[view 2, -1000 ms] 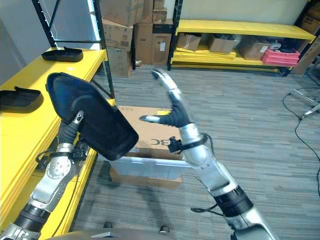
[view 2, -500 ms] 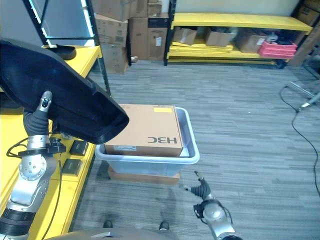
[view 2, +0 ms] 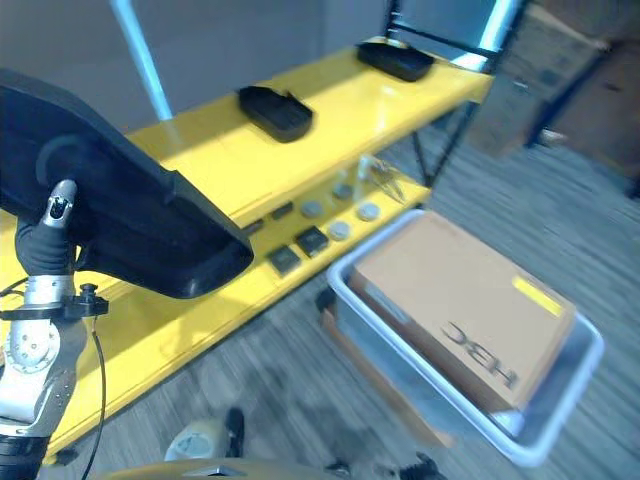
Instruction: Move parts from the plastic box to the shelf.
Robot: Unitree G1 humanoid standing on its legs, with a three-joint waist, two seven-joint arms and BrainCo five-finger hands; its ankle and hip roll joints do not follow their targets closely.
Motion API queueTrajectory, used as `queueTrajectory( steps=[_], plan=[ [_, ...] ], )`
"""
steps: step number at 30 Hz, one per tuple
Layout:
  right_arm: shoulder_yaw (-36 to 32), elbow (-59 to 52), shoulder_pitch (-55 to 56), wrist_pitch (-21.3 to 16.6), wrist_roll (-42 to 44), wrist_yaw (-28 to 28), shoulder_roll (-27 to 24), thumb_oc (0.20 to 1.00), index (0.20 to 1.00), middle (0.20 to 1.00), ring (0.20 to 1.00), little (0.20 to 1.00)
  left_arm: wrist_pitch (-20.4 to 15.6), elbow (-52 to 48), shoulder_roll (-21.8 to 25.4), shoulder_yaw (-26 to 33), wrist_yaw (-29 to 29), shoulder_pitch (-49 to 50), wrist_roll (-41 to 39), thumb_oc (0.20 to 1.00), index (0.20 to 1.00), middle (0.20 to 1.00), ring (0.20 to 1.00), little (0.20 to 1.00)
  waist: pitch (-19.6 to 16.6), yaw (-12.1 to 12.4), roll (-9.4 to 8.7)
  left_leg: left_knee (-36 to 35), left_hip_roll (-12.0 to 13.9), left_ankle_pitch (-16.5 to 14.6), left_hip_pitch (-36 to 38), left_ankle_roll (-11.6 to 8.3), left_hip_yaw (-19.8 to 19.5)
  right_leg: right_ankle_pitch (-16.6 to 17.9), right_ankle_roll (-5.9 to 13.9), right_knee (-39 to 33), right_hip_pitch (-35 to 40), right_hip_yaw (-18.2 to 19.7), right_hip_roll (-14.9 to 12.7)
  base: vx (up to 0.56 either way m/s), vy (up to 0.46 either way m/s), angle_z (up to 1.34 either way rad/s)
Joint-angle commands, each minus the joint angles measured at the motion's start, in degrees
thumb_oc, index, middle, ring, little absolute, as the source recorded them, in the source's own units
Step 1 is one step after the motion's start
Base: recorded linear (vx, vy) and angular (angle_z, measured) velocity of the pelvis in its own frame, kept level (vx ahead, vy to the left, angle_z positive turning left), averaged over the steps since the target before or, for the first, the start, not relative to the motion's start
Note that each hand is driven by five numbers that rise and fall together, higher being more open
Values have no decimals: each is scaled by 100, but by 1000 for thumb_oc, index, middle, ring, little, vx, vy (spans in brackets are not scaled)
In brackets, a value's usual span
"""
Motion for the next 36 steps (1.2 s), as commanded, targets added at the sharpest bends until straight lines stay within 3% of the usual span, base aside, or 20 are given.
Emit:
queueTrajectory(
  steps=[1,3,7,9,11,12,13,14,15,16,18,21,22,26,27,28,29,31,33,36],
  plan=[
    [-28,-83,-379,-94,152,61,385,1000,1000,1000,1000,1000,-339,-486,135,429,-5,-189,200,200,200,200,200,200,-159,-71,-187,793,197,-1126,-198,-378,-94,-553,-367,-477,-20,-518,280,-73,143,151],
    [35,-232,-400,-119,157,96,487,1000,1000,1000,1000,1000,-298,-593,135,444,-32,-39,208,200,200,200,200,200,-269,-150,-172,425,191,-1135,-8,-311,16,-440,-297,-501,14,-730,277,-10,140,106],
    [162,-422,-482,-136,147,141,587,1000,1000,1000,1000,1000,-234,-615,129,468,-45,76,160,200,200,200,200,200,-408,-186,-170,-288,60,-1025,320,-192,-63,-361,-193,-312,15,-775,222,23,206,38],
    [179,-527,-602,-139,165,174,640,1000,1000,1000,1000,1000,-171,-659,150,348,-126,-3,152,200,200,200,200,200,-371,-237,-133,-546,-67,-1083,502,32,-213,-302,-69,320,-144,-731,-79,21,279,-10],
    [210,-563,-638,-116,75,224,646,1000,1000,1000,1000,1000,-183,-707,196,312,-144,-51,184,200,200,200,200,200,-309,-312,-84,-756,-236,-1165,751,254,-284,-43,233,1022,-313,-601,-566,87,316,2],
    [221,-584,-637,-105,-31,227,639,1000,1000,1000,1000,1000,-189,-715,249,251,-167,-99,197,200,200,200,200,200,-223,-435,-75,-811,-336,-1210,864,340,-368,412,605,1478,-498,-361,-867,68,308,-3],
    [209,-590,-652,-94,-50,254,632,1000,1000,1000,1000,1000,-204,-677,265,184,-171,-182,231,200,200,200,200,200,-161,-542,-85,-840,-391,-1204,882,421,-460,550,755,1768,-679,-1,-1027,-29,188,22],
    [198,-584,-685,-102,-9,261,622,1000,1000,1000,1000,1000,-226,-611,331,44,-183,-339,310,200,200,200,200,200,-119,-647,-90,-888,-375,-1177,862,425,-532,441,697,1822,-922,578,-945,-155,69,50],
    [200,-504,-678,-117,99,301,599,1000,1000,1000,1000,1000,-289,-480,466,-255,-287,-654,435,200,200,200,200,200,-79,-820,-136,-897,-354,-982,726,360,-688,11,414,1273,-1187,1666,-310,-137,-33,75],
    [214,-440,-646,-128,137,314,606,1000,1000,1000,1000,1000,-310,-440,506,-322,-337,-704,439,200,200,200,200,200,-84,-822,-147,-926,-355,-949,690,326,-805,-100,352,906,-1180,2013,-8,-67,-53,85],
    [284,-366,-567,-119,125,364,628,1000,1000,1000,1000,1000,-292,-329,555,-370,-393,-788,421,200,200,200,200,200,-91,-926,-208,-903,-429,-904,594,315,-1094,-108,254,423,-1198,2440,386,71,-55,90],
    [389,-193,-466,-86,113,401,614,1000,1000,1000,1000,1000,-261,-165,511,-569,-461,-1004,310,200,200,200,200,200,-90,-1106,-311,-778,-564,-978,519,345,-1536,-134,189,-19,-1214,3448,936,131,-52,102],
    [424,-139,-467,-65,105,416,631,1000,1000,1000,1000,1000,-253,-169,449,-555,-472,-951,228,200,200,200,200,200,-90,-1083,-341,-736,-609,-1013,486,354,-1655,-76,137,-148,-1148,3572,993,115,-75,168],
    [441,-61,-554,-18,105,430,667,1000,1000,1000,1000,1000,-199,-156,361,-389,-502,-675,106,200,200,200,200,200,-138,-989,-304,-559,-609,-1114,451,338,-1707,-40,80,-355,-999,3480,1013,139,-83,53],
    [440,-54,-624,-9,112,435,670,1000,1000,1000,1000,1000,-180,-181,307,-317,-489,-562,44,200,200,200,200,200,-125,-950,-285,-195,-654,-1263,347,304,-1709,-55,68,-402,-960,3437,992,117,-47,6],
    [415,-74,-712,-8,138,436,638,1000,1000,1000,1000,1000,-169,-228,248,-246,-512,-479,-98,200,200,200,200,200,-5,-884,-245,645,-727,-1314,-23,0,-1536,-134,-9,-494,-807,3286,913,125,-65,17],
    [431,-121,-857,-13,157,419,519,1000,1000,1000,1000,1000,-172,-190,156,-257,-490,-448,-165,200,200,200,200,200,150,-796,-201,1644,-713,-1021,-559,-392,-1447,-209,-102,-561,-630,3052,827,75,-32,32],
    [406,-147,-871,-22,161,397,445,1000,1000,1000,1000,1000,-118,-170,151,-353,-557,-428,-202,200,200,200,200,200,161,-790,-217,1711,-327,-927,-783,-452,-1136,-299,-123,-581,-482,2766,711,111,54,52],
    [311,-184,-844,-41,251,368,391,1000,1000,1000,1000,1000,-86,-207,228,-355,-629,-325,-192,200,200,200,200,200,109,-805,-231,919,238,-969,-535,-357,-908,-317,-59,-642,-329,2588,606,191,155,102],
    [144,-264,-769,-66,465,329,364,1000,1000,1000,1000,1000,-87,-99,518,-148,-501,-242,18,200,200,200,200,200,70,-842,-183,-338,1243,-50,-496,-576,-884,-344,84,-792,-220,2397,493,146,228,41]
  ],
)
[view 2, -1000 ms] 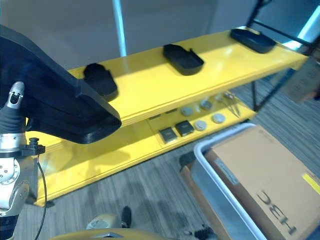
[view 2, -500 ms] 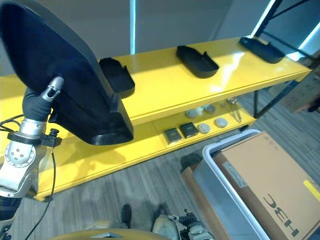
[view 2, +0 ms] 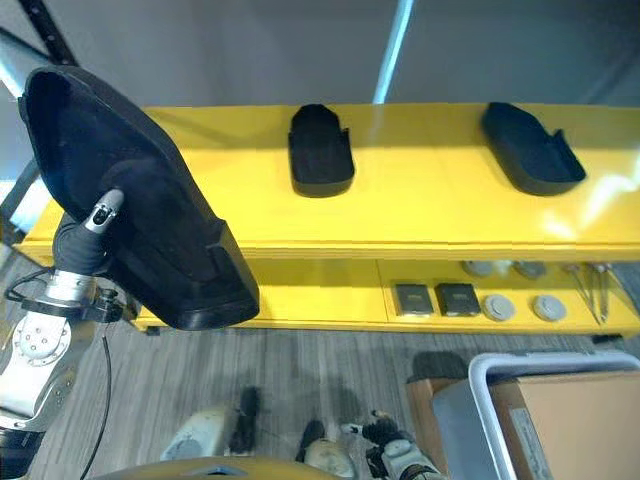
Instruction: Move parts from the plastic box to the shelf.
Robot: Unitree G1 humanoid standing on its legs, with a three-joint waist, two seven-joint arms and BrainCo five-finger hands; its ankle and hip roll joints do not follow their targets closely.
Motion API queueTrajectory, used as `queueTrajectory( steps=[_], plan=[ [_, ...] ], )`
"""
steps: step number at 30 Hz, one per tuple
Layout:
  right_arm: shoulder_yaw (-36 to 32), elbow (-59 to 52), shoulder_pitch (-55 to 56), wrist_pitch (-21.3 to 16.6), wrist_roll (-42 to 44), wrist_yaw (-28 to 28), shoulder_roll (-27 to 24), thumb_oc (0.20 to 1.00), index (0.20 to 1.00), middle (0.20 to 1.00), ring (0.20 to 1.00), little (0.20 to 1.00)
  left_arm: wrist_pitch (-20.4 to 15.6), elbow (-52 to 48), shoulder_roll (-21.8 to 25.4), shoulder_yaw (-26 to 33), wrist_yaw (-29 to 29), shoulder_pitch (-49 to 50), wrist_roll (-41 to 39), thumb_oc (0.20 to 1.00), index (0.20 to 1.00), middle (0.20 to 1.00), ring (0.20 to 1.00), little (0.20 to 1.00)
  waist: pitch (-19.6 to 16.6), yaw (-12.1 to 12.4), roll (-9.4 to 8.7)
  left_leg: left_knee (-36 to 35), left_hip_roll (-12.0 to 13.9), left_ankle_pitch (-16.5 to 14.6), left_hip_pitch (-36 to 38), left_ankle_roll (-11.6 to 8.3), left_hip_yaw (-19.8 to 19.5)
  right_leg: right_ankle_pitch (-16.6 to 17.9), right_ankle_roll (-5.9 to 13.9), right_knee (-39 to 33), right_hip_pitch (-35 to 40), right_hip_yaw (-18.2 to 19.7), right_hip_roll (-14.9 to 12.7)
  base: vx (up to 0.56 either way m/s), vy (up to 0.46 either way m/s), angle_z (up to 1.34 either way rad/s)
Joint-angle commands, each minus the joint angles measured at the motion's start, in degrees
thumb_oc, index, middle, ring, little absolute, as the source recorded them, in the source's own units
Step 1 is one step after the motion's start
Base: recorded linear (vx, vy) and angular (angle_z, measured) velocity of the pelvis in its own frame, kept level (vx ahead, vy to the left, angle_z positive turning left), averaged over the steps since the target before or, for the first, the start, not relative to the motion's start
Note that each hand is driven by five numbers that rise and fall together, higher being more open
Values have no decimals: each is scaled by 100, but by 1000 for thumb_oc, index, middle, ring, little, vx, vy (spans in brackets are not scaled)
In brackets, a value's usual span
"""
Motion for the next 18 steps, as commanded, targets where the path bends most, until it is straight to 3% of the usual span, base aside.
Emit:
queueTrajectory(
  steps=[1,4,6,7,8,10,13,14,16,18],
  plan=[
    [196,33,75,-54,339,-74,-145,1000,1000,1000,1000,1000,-287,-413,127,615,201,-150,84,200,200,200,200,200,-193,-147,171,-822,834,782,420,-132,-33,-276,799,-632,427,-121,-315,104,129,13],
    [147,69,122,-38,300,-111,-211,1000,1000,1000,1000,1000,-272,-333,273,773,316,-102,137,200,200,200,200,200,-257,-128,286,-1197,1107,1077,372,-300,-197,-369,897,-640,524,-114,-346,191,290,23],
    [-7,203,159,14,240,-90,-258,1000,1000,1000,1000,1000,-226,-320,364,952,331,6,198,200,200,200,200,200,-412,-80,457,-1194,969,996,437,-436,-379,-290,1058,-640,705,-136,-549,365,627,-3],
    [13,197,212,48,25,18,-257,1000,1000,1000,1000,1000,-214,-336,473,958,275,-57,277,200,200,200,200,200,-497,-72,411,-1188,705,775,536,-387,-411,-47,1235,-576,763,-157,-877,252,448,-8],
    [8,193,216,50,19,21,-254,1000,1000,1000,1000,1000,-216,-332,478,953,275,-61,278,200,200,200,200,200,-496,-67,385,-1182,669,764,541,-369,-400,-39,1256,-581,769,-157,-914,266,461,-13],
    [-150,406,191,192,-62,4,-272,1000,1000,1000,1000,1000,-164,-292,558,930,292,-118,391,200,200,200,200,200,-457,-33,262,-1028,287,479,646,-99,-311,512,1399,-139,713,-122,-1471,187,385,8],
    [-337,467,146,244,28,70,-289,1000,1000,1000,1000,1000,-98,-212,606,825,213,-220,359,200,200,200,200,200,-402,-79,230,-978,-67,296,771,249,-112,1122,1334,759,141,118,-1908,140,417,-3],
    [-349,411,147,209,93,41,-301,1000,1000,1000,1000,1000,-100,-123,663,678,175,-341,399,200,200,200,200,200,-388,-150,253,-1026,-105,279,850,306,-85,922,1225,878,-56,244,-1728,154,320,-4],
    [-352,365,166,165,240,37,-325,1000,1000,1000,1000,1000,-86,-26,701,414,92,-562,367,200,200,200,200,200,-349,-323,283,-1142,-201,254,965,365,-133,437,1088,558,-367,609,-1082,161,188,-25],
    [-237,378,166,197,168,73,-276,1000,1000,1000,1000,1000,-49,20,704,372,46,-642,299,200,200,200,200,200,-309,-409,265,-1148,-304,162,1065,398,-147,402,1135,144,-614,631,-816,163,40,-16]
  ],
)
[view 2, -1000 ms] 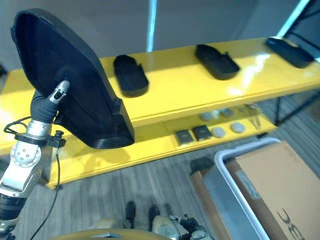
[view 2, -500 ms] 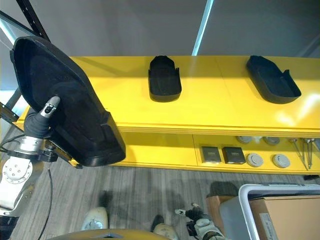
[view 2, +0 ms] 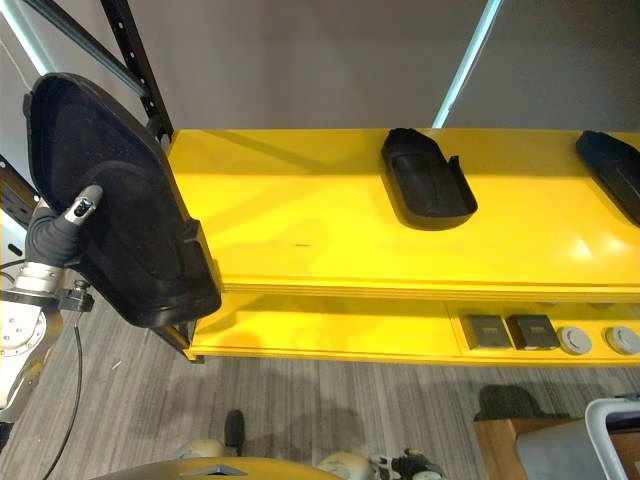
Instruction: Move parts from the plastic box to the shelf.
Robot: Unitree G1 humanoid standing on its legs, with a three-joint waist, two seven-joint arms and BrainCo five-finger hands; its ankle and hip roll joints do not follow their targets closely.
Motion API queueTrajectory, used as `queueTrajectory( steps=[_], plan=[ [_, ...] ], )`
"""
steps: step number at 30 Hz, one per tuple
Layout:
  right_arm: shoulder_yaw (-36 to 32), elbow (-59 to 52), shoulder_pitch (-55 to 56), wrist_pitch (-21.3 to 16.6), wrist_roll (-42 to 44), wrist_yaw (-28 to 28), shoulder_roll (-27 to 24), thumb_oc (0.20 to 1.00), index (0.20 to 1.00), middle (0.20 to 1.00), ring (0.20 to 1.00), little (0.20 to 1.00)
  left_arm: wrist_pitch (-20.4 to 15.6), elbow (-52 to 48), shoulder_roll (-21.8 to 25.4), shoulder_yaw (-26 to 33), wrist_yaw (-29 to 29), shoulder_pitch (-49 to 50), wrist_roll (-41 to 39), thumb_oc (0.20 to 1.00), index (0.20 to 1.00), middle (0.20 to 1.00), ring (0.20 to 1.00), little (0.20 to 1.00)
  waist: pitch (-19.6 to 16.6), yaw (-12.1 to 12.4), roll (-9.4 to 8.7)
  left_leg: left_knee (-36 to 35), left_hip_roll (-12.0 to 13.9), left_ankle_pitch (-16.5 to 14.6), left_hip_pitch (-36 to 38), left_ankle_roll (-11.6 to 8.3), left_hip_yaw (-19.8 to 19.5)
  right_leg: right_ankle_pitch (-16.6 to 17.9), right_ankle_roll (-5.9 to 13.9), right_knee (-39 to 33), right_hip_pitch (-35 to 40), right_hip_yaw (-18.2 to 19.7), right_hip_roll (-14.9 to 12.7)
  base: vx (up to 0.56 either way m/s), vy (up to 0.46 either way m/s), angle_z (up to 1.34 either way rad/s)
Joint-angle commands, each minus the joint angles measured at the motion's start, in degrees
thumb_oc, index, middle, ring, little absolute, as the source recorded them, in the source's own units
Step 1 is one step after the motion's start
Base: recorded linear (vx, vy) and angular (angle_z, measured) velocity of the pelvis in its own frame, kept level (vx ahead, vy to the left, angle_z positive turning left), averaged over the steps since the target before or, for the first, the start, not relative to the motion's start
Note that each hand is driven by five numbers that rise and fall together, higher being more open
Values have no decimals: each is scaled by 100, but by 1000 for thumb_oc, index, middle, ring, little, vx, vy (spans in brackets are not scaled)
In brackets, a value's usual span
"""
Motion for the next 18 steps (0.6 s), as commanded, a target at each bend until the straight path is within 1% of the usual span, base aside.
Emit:
queueTrajectory(
  steps=[1,2,4,5,6,8,10,12,13,14,15,16,18],
  plan=[
    [368,121,-152,21,-62,57,-17,1000,1000,1000,1000,1000,-279,-495,-12,118,-75,-382,-13,200,200,200,200,200,-19,-153,-101,89,320,-560,106,-266,-229,395,-28,-1160,102,-153,375,189,-71,-4],
    [490,132,-157,46,-204,76,13,1000,1000,1000,1000,1000,-273,-441,-88,108,-65,-373,-56,200,200,200,200,200,-22,-174,-146,92,346,-613,172,-269,-233,475,-2,-1356,45,-102,429,201,-125,-3],
    [545,138,-171,65,-290,99,24,1000,1000,1000,1000,1000,-262,-399,-133,92,-58,-384,-79,200,200,200,200,200,-9,-169,-170,110,387,-638,199,-281,-231,538,33,-1423,-15,-73,443,157,-151,1],
    [618,140,-162,74,-323,129,71,1000,1000,1000,1000,1000,-249,-352,-210,15,-58,-429,-68,200,200,200,200,200,-4,-173,-234,120,466,-668,263,-320,-235,555,35,-1424,-56,150,480,190,-233,-11],
    [662,121,-151,71,-363,139,92,1000,1000,1000,1000,1000,-259,-351,-268,23,-49,-403,-104,200,200,200,200,200,-3,-167,-281,131,506,-696,307,-363,-233,548,35,-1431,-17,192,468,276,-343,-10],
    [699,101,-143,59,-359,147,145,1000,1000,1000,1000,1000,-234,-386,-353,81,-78,-233,-152,200,200,200,200,200,-45,-174,-321,107,635,-737,438,-453,-194,420,-31,-1342,17,217,542,245,-286,0],
    [656,71,-127,14,-224,139,155,1000,1000,1000,1000,1000,-199,-344,-439,201,4,-81,-172,200,200,200,200,200,-47,-238,-271,218,799,-753,445,-523,-236,285,-149,-1212,-4,232,665,209,-264,-13],
    [593,27,-85,-36,-77,130,136,1000,1000,1000,1000,1000,-145,-239,-531,299,75,10,-143,200,200,200,200,200,38,-321,-202,605,940,-679,281,-578,-254,134,-286,-1141,39,146,769,115,-233,-6],
    [539,-2,-62,-57,-26,109,91,1000,1000,1000,1000,1000,-114,-137,-549,300,96,-23,-124,200,200,200,200,200,88,-374,-183,800,941,-644,147,-572,-219,90,-336,-1152,82,66,780,60,-190,-4],
    [447,-45,-25,-84,66,71,19,1000,1000,1000,1000,1000,-77,-37,-535,306,121,-82,-65,200,200,200,200,200,145,-428,-178,963,907,-558,8,-558,-70,56,-376,-1187,154,-14,782,49,-133,10],
    [382,-61,-2,-88,126,63,-16,1000,1000,1000,1000,1000,-61,40,-517,293,124,-138,-26,200,200,200,200,200,146,-489,-176,1020,827,-588,-95,-549,12,33,-408,-1250,202,-85,784,81,-124,30],
    [333,-95,19,-92,231,113,-68,1000,1000,1000,1000,1000,-12,250,-434,341,173,-250,68,200,200,200,200,200,172,-498,-206,1078,482,-723,-376,-496,-167,38,-427,-1385,248,-97,794,95,-95,23],
    [440,-139,-8,-87,157,203,-110,1000,1000,1000,1000,1000,48,347,-279,434,223,-339,269,200,200,200,200,200,225,-441,-195,963,173,-801,-631,-433,-470,25,-445,-1437,174,-12,901,95,-31,30]
  ],
)
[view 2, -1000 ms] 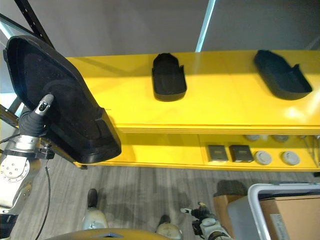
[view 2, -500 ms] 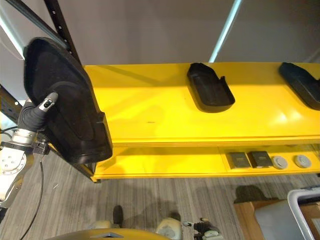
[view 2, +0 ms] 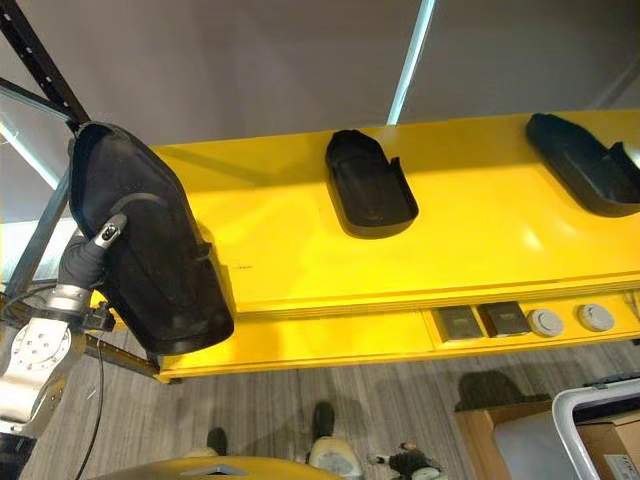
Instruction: Move parts from the plastic box to the shelf.
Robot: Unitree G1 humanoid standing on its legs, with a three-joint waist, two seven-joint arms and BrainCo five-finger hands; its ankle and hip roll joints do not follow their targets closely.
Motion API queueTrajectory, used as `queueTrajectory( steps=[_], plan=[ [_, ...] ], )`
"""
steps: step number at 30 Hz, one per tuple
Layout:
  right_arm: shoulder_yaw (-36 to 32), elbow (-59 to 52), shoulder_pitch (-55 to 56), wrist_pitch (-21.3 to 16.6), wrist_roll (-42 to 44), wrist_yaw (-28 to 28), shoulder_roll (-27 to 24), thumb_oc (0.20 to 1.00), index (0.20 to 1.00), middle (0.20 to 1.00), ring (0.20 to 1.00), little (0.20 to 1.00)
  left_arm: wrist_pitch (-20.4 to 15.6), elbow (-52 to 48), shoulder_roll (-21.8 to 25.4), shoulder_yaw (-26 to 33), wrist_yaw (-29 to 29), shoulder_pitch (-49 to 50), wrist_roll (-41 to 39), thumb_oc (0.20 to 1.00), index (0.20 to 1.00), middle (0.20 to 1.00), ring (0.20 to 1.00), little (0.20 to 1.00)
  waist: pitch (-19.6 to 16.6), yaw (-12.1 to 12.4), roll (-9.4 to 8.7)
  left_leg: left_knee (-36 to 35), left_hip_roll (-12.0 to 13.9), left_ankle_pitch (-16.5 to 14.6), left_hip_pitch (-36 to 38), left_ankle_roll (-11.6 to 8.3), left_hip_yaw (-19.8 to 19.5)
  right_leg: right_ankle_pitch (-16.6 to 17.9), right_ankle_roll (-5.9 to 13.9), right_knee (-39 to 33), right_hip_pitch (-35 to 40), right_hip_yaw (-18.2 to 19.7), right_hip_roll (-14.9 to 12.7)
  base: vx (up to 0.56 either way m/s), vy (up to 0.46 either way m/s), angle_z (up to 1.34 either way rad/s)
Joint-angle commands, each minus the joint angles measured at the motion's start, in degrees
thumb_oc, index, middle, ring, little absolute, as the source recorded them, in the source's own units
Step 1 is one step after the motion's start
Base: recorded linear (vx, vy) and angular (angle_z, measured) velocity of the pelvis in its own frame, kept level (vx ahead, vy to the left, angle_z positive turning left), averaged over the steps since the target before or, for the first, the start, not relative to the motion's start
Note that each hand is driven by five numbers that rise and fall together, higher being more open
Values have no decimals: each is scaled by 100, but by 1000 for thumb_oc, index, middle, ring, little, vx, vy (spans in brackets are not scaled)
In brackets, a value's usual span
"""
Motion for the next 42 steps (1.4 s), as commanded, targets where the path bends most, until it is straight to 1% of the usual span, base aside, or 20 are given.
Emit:
queueTrajectory(
  steps=[1,4,5,9,11,12,13,15,16,19,20,23,24,29,30,33,35,38,39,42],
  plan=[
    [214,-36,-179,-38,144,155,143,1000,1000,1000,1000,1000,-171,-148,518,616,153,-522,240,200,200,200,200,200,152,-90,-193,-335,-478,-709,-56,239,-415,-903,460,244,136,247,-239,84,24,4],
    [200,-48,-173,-62,219,114,174,1000,1000,1000,1000,1000,-182,-82,610,655,189,-557,252,200,200,200,200,200,187,-41,-214,-341,-504,-705,-36,266,-481,-882,450,224,145,352,-211,62,13,-56],
    [-91,-102,-97,-121,730,122,302,1000,1000,1000,1000,1000,-97,34,762,735,114,-603,144,200,200,200,200,200,156,-132,-226,-494,-529,-697,82,292,-479,-840,448,97,167,502,-175,57,28,-79],
    [38,-93,-15,-107,656,187,420,1000,1000,1000,1000,1000,-28,110,870,748,18,-602,-30,200,200,200,200,200,138,-138,-230,-634,-532,-702,248,317,-421,-815,450,49,207,624,-158,79,24,-38],
    [300,-138,19,-53,411,274,466,1000,1000,1000,1000,1000,22,295,943,738,-71,-635,-495,200,200,200,200,200,174,-195,-231,-720,-528,-724,338,348,-322,-767,464,29,156,774,-142,48,36,-17],
    [299,-141,20,-51,411,275,467,1000,1000,1000,1000,1000,16,305,947,734,-75,-641,-502,200,200,200,200,200,174,-185,-232,-727,-526,-722,345,348,-312,-766,464,30,153,784,-140,18,17,-31],
    [376,-181,2,-40,375,310,476,1000,1000,1000,1000,1000,44,616,1004,665,-83,-806,-846,200,200,200,200,200,197,-208,-231,-783,-499,-718,372,353,-231,-736,481,12,89,846,-121,7,7,-25],
    [501,-214,-23,-34,305,341,476,1000,1000,1000,1000,1000,94,959,1082,511,-89,-1035,-1027,200,200,200,200,200,233,-216,-227,-830,-480,-706,380,354,-163,-711,495,12,7,893,-95,4,1,-18],
    [499,-214,-23,-34,305,341,477,1000,1000,1000,1000,1000,92,961,1083,508,-89,-1038,-1027,200,200,200,200,200,233,-212,-227,-830,-480,-706,381,354,-162,-711,495,12,6,895,-94,-18,-4,-23],
    [612,-323,-159,-28,359,353,415,1000,1000,1000,1000,1000,250,1730,1483,328,52,-1571,-959,200,200,200,200,200,421,-261,-240,-813,-449,-674,243,358,-94,-647,523,23,-215,961,-64,-33,1,-19],
    [609,-322,-163,-27,360,353,418,1000,1000,1000,1000,1000,246,1739,1486,320,51,-1584,-961,200,200,200,200,200,421,-258,-243,-810,-449,-675,237,358,-95,-646,522,23,-219,962,-65,-37,5,-11],
    [614,-349,-270,-29,493,323,398,1000,1000,1000,1000,1000,368,2106,1817,184,132,-1945,-791,200,200,200,200,200,588,-273,-270,-770,-444,-648,71,359,-86,-595,530,44,-387,973,-57,-39,-11,-6],
    [610,-347,-273,-29,494,323,401,1000,1000,1000,1000,1000,366,2113,1819,176,132,-1958,-792,200,200,200,200,200,587,-271,-272,-767,-445,-648,65,359,-88,-595,530,45,-391,971,-57,-35,-18,-2],
    [614,-347,-370,-7,559,311,406,1000,1000,1000,1000,1000,472,2126,2162,157,42,-1980,-678,200,200,200,200,200,740,-258,-296,-678,-448,-633,-143,360,-99,-548,532,55,-551,973,-66,-18,-5,0],
    [643,-337,-393,3,577,331,439,1000,1000,1000,1000,1000,536,2106,2281,181,25,-1924,-539,200,200,200,200,200,781,-236,-312,-646,-453,-629,-190,359,-107,-540,527,55,-578,965,-65,0,0,0],
    [707,-330,-403,30,559,370,488,1000,1000,1000,1000,1000,630,2027,2304,253,11,-1759,-399,200,200,200,200,200,824,-211,-318,-614,-448,-632,-222,355,-109,-542,523,46,-582,950,-68,0,0,0],
    [746,-317,-425,50,532,380,515,1000,1000,1000,1000,1000,687,1976,2221,309,54,-1646,-292,200,200,200,200,200,853,-192,-312,-608,-450,-638,-223,358,-115,-544,513,44,-580,944,-74,2,-4,2],
    [778,-284,-489,104,411,335,559,1000,1000,1000,1000,1000,796,1848,1880,454,138,-1344,-76,200,200,200,200,200,882,-170,-307,-610,-462,-646,-218,359,-135,-560,498,42,-566,926,-80,4,-5,4],
    [783,-285,-487,113,396,350,589,1000,1000,1000,1000,1000,872,1882,1683,499,204,-1298,99,200,200,200,200,200,884,-172,-300,-626,-463,-649,-200,357,-135,-570,491,37,-558,931,-79,8,4,6],
    [808,-302,-478,128,363,360,613,1000,1000,1000,1000,1000,973,1964,1507,525,257,-1300,307,200,200,200,200,200,888,-179,-297,-638,-461,-650,-180,356,-136,-578,482,32,-543,932,-73,5,1,2]
  ],
)
